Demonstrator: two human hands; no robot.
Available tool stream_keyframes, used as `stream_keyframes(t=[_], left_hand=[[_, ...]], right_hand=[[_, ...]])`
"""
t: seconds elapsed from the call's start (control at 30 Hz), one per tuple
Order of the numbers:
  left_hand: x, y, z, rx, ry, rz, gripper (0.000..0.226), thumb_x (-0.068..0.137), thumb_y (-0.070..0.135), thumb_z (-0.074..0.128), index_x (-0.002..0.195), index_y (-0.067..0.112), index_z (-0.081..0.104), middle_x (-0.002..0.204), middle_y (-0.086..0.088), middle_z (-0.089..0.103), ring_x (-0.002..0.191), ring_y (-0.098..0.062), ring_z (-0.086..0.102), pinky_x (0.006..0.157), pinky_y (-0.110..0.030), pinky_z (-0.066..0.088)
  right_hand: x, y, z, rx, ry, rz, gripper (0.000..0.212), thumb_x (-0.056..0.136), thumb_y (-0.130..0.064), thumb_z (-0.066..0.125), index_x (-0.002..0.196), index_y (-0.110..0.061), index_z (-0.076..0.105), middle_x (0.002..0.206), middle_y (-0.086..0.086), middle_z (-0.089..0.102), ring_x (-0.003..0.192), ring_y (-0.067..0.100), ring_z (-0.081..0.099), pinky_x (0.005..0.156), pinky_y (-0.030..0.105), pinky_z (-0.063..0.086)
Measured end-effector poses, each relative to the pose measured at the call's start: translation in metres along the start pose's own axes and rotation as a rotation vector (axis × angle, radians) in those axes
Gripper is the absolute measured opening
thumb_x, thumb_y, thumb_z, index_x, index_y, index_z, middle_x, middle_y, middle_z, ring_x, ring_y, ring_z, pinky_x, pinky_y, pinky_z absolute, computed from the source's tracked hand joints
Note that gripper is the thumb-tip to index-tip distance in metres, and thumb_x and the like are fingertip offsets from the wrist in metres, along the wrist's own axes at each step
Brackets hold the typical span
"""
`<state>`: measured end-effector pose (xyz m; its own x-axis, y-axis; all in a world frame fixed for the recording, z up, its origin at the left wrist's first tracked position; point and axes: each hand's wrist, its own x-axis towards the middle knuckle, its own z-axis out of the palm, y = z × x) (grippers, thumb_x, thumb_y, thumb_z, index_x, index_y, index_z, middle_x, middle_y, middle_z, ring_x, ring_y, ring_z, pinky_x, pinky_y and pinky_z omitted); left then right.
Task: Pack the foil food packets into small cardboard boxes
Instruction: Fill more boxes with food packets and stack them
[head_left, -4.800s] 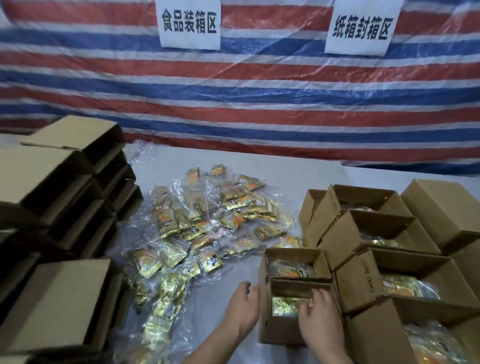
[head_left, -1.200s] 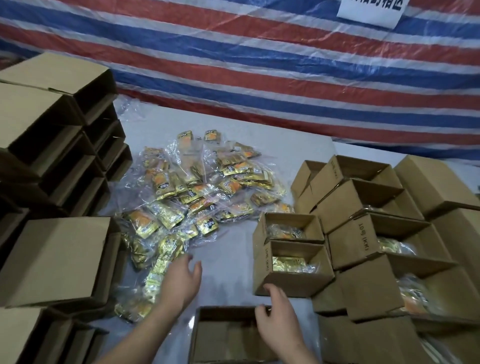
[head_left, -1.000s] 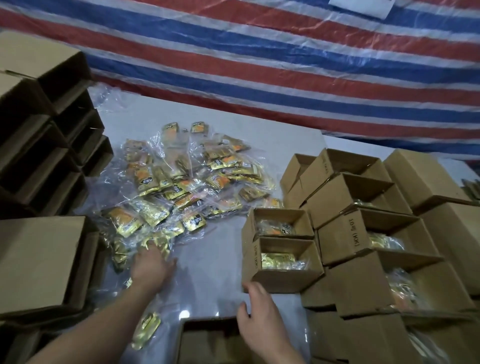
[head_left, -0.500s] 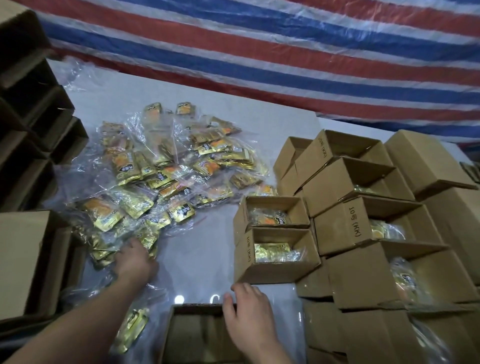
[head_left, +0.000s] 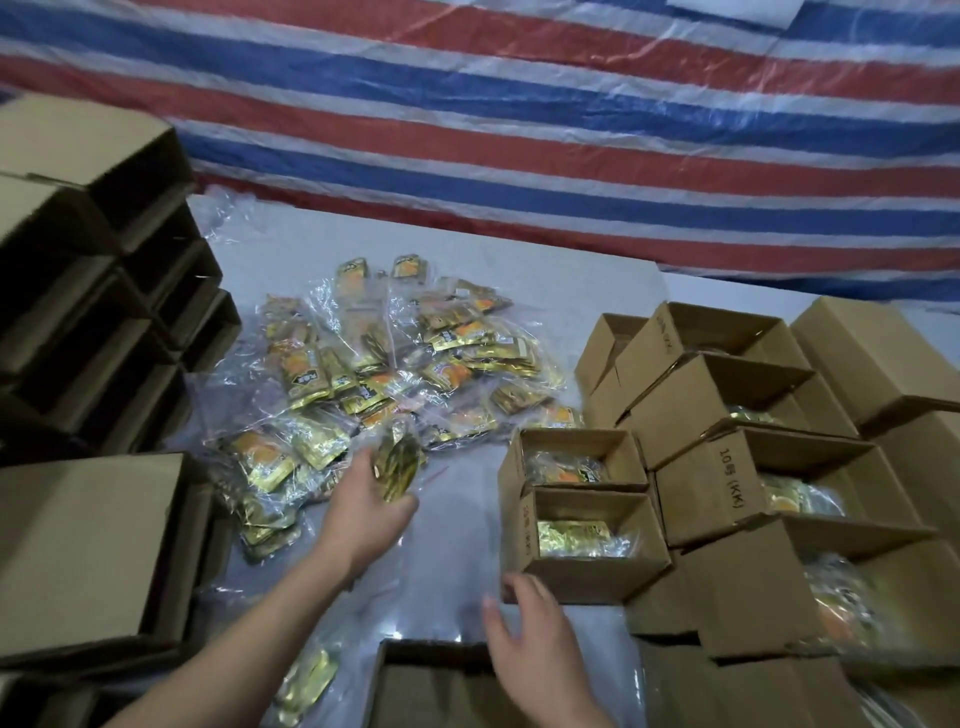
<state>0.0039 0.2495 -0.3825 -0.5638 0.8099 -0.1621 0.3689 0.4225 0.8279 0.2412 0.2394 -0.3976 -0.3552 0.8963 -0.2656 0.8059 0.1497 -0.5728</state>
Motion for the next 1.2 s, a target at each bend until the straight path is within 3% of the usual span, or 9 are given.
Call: stream_keyframes(t=[0.1, 0.23, 0.3, 0.47, 0.63, 0.77, 0.9, 1.07, 1.2], left_hand=[[-0.023, 0.045, -0.001, -0.097, -0.003, 0.114, 0.048, 0.07, 0.019, 0.072, 0.107, 0.033, 0.045, 0.085, 0.023, 0.054, 0.075, 0.01, 0.054, 0.06, -0.008, 0.038], [-0.056, 0.095, 0.007, -0.326, -0.047, 0.228, 0.034, 0.071, 0.027, 0.071, 0.096, 0.042, 0.053, 0.093, 0.029, 0.063, 0.083, 0.014, 0.059, 0.063, -0.002, 0.042], [-0.067, 0.11, 0.011, -0.373, -0.07, 0.27, 0.033, 0.073, 0.028, 0.067, 0.099, 0.043, 0.055, 0.095, 0.023, 0.064, 0.085, 0.006, 0.062, 0.067, -0.009, 0.046], [-0.08, 0.124, 0.004, -0.113, -0.162, 0.396, 0.039, 0.073, 0.035, 0.057, 0.111, 0.034, 0.049, 0.11, 0.015, 0.045, 0.107, -0.005, 0.047, 0.092, -0.02, 0.041], [-0.087, 0.129, -0.008, 0.316, -0.362, 0.471, 0.08, 0.074, 0.051, 0.051, 0.148, 0.026, 0.033, 0.149, 0.008, 0.036, 0.138, -0.016, 0.027, 0.117, -0.04, 0.022], [-0.092, 0.117, -0.023, 0.093, -0.409, 0.48, 0.063, 0.084, 0.051, 0.066, 0.14, 0.029, 0.048, 0.137, 0.027, 0.038, 0.122, 0.009, 0.036, 0.102, -0.004, 0.022], [-0.101, 0.063, -0.034, -0.055, -0.255, 0.238, 0.03, 0.093, 0.036, 0.062, 0.122, 0.036, 0.057, 0.119, 0.022, 0.055, 0.098, 0.011, 0.052, 0.078, -0.005, 0.038], [-0.13, -0.036, -0.019, 0.144, -0.415, 0.073, 0.03, 0.094, 0.04, 0.059, 0.124, 0.036, 0.053, 0.127, 0.02, 0.053, 0.112, 0.01, 0.051, 0.092, -0.004, 0.035], [-0.141, -0.073, -0.003, 0.119, -0.472, 0.006, 0.024, 0.097, 0.033, 0.058, 0.12, 0.028, 0.061, 0.122, 0.016, 0.06, 0.118, 0.004, 0.052, 0.099, -0.003, 0.03]], right_hand=[[0.013, -0.04, -0.026, 0.518, -0.029, 0.08, 0.041, 0.095, -0.039, 0.063, 0.132, -0.029, 0.049, 0.133, -0.008, 0.055, 0.125, 0.007, 0.052, 0.103, 0.024, 0.043], [0.026, -0.091, -0.064, 1.125, -0.177, 0.079, 0.062, 0.075, -0.047, 0.064, 0.133, -0.032, 0.049, 0.134, -0.006, 0.06, 0.121, 0.009, 0.059, 0.087, 0.022, 0.051], [0.028, -0.104, -0.076, 1.277, -0.206, 0.062, 0.056, 0.072, -0.039, 0.07, 0.125, -0.027, 0.059, 0.125, 0.002, 0.069, 0.114, 0.015, 0.066, 0.084, 0.024, 0.056], [0.022, -0.102, -0.091, 1.431, -0.28, 0.064, 0.07, 0.064, -0.027, 0.086, 0.129, -0.016, 0.06, 0.126, 0.02, 0.066, 0.118, 0.035, 0.062, 0.108, 0.05, 0.044], [0.015, -0.086, -0.091, 1.457, -0.173, 0.101, 0.064, 0.075, -0.018, 0.072, 0.134, 0.001, 0.053, 0.124, 0.029, 0.063, 0.116, 0.042, 0.061, 0.101, 0.052, 0.05], [0.006, -0.068, -0.097, 1.399, -0.057, 0.102, 0.061, 0.064, -0.03, 0.08, 0.118, -0.006, 0.066, 0.097, 0.013, 0.072, 0.083, 0.025, 0.072, 0.064, 0.035, 0.058], [-0.005, -0.047, -0.097, 1.17, 0.091, 0.045, 0.056, 0.065, -0.036, 0.09, 0.115, -0.027, 0.067, 0.106, 0.004, 0.073, 0.104, 0.025, 0.069, 0.083, 0.036, 0.053], [-0.035, -0.041, -0.071, 0.896, 0.096, -0.134, 0.057, 0.061, -0.049, 0.079, 0.113, -0.042, 0.059, 0.103, -0.018, 0.071, 0.095, -0.002, 0.067, 0.077, 0.007, 0.048], [-0.054, -0.034, -0.042, 0.787, -0.127, -0.175, 0.069, 0.064, -0.037, 0.084, 0.123, -0.044, 0.05, 0.115, -0.013, 0.067, 0.104, -0.004, 0.064, 0.084, 0.009, 0.047]])
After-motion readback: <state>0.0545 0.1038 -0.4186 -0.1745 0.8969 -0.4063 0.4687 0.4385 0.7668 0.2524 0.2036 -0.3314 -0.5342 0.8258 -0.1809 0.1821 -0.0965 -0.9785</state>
